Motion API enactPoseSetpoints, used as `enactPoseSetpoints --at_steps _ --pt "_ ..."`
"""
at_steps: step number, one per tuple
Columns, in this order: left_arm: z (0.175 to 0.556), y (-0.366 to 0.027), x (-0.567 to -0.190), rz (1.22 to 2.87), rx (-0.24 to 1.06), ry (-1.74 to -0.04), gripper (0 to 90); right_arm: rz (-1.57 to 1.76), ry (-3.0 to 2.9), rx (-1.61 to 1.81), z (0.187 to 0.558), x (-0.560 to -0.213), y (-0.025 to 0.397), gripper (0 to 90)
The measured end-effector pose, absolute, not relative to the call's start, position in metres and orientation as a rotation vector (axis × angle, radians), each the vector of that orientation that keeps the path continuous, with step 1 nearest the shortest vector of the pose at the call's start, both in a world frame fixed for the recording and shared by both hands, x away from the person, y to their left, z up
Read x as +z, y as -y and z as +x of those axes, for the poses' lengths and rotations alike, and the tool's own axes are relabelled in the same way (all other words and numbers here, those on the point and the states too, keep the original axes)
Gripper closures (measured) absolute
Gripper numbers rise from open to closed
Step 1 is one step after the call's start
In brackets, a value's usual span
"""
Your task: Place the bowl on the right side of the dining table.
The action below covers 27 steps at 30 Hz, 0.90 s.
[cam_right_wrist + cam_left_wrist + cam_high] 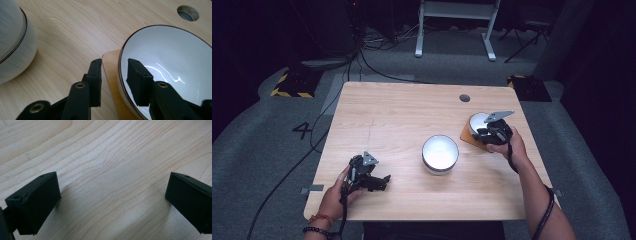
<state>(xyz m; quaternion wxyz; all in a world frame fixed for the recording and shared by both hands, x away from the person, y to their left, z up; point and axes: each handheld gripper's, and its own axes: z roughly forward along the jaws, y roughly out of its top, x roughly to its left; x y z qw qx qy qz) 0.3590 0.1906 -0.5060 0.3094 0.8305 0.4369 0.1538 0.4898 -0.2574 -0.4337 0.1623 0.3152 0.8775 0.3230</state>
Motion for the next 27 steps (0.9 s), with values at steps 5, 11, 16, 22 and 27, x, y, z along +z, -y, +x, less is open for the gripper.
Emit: enactPoseSetpoints --at_steps 5,11,16,22,27 --pt "0.359 -0.191 -0.506 2.194 0.408 -1.155 0.0 0.892 -2.501 0.927 0.486 -0.432 0.256 57.0" --pt "0.359 -0.191 -0.506 2.192 0.406 -1.157 0.0 0.89 -2.488 0.903 0.482 -0.43 0.254 46.4" --pt "0.359 -0.191 -0.506 2.195 0.407 -1.154 0.0 0.895 -2.481 0.899 0.482 -0.431 0.256 35.7" --pt "0.359 -0.191 -0.506 2.193 0.408 -1.157 0.0 0.913 -2.457 0.912 0.479 -0.43 0.257 26.5" --pt "0.359 -0.191 -0.506 2.195 0.407 -1.154 0.0 0.906 -2.452 0.912 0.477 -0.429 0.258 24.0"
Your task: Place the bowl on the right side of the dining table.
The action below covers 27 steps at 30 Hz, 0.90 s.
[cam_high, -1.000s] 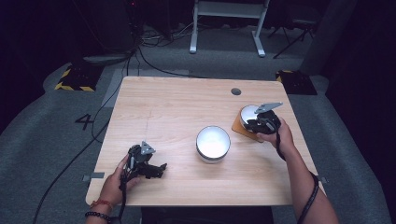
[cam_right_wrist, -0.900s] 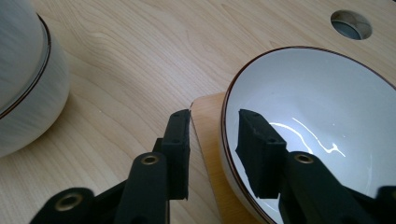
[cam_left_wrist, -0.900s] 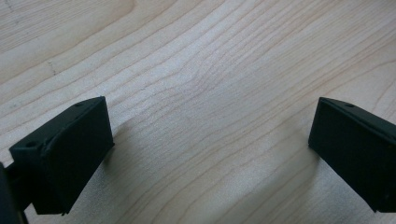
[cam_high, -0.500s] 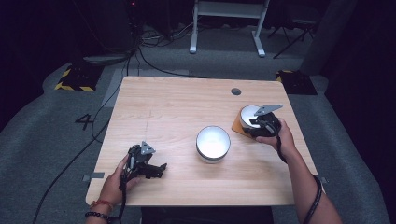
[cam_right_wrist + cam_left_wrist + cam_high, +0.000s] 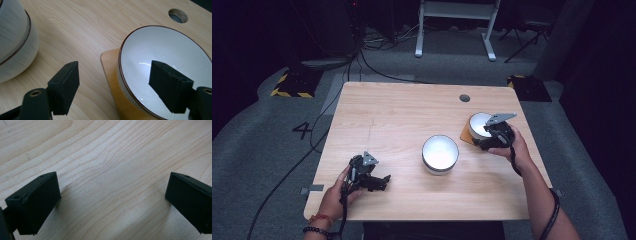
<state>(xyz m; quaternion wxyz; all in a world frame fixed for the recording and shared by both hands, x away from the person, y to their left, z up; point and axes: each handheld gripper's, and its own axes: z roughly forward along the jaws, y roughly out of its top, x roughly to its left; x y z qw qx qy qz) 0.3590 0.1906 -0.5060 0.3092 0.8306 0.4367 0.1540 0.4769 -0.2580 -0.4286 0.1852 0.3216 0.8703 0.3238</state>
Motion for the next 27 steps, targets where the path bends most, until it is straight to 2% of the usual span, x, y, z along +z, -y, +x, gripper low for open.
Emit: enactPoseSetpoints --at_steps 27 --pt "0.359 -0.191 -0.506 2.194 0.406 -1.154 0.0 0.805 -2.424 0.907 0.447 -0.415 0.273 23.5"
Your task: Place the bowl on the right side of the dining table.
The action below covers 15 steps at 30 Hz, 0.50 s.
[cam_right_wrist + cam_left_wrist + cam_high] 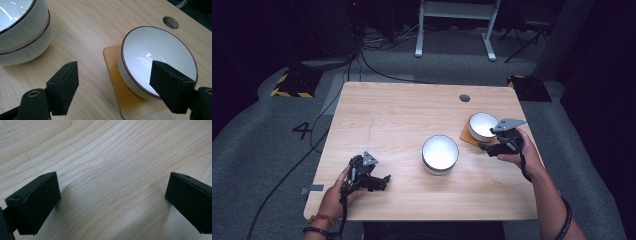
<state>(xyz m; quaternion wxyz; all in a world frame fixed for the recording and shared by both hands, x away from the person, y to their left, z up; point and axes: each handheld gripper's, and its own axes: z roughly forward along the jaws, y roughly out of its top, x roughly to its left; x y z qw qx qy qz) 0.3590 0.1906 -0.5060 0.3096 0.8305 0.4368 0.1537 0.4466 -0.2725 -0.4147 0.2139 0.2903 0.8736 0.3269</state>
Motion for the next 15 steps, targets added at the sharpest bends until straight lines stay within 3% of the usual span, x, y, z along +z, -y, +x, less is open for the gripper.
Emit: enactPoseSetpoints --at_steps 15 --pt "0.359 -0.191 -0.506 2.194 0.406 -1.154 0.0 0.755 -2.429 0.901 0.432 -0.413 0.276 23.7"
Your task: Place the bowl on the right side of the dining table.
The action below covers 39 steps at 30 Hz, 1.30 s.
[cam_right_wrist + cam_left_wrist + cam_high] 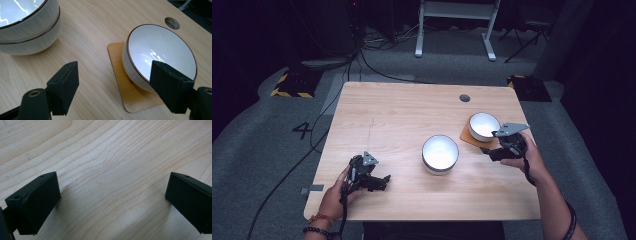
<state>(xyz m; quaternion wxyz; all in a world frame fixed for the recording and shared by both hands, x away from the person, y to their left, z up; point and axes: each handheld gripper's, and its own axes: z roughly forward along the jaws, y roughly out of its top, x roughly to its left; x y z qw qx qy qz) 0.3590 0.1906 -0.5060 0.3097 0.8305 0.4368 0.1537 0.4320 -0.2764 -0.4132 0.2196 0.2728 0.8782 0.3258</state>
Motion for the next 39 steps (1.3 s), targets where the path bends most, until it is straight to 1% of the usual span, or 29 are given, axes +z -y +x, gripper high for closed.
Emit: enactPoseSetpoints --at_steps 18,39 --pt "0.359 -0.191 -0.506 2.194 0.407 -1.154 0.0 0.746 -2.424 0.88 0.409 -0.414 0.281 23.6" --pt "0.359 -0.191 -0.506 2.194 0.406 -1.154 0.0 0.715 -2.378 0.852 0.392 -0.419 0.292 24.1"
